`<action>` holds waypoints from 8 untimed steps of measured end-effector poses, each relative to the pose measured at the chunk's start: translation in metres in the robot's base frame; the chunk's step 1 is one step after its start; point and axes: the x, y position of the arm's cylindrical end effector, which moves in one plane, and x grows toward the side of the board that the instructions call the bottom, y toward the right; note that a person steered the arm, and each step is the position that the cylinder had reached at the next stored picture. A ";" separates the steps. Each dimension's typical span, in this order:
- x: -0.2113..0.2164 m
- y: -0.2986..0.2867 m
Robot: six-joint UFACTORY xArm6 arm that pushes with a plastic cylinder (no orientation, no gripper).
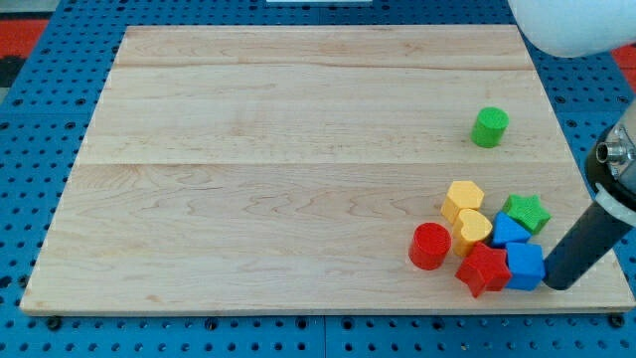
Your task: Move the red star and red circle to up and left
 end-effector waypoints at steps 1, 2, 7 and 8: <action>-0.007 -0.012; -0.009 -0.013; 0.025 0.003; 0.026 -0.035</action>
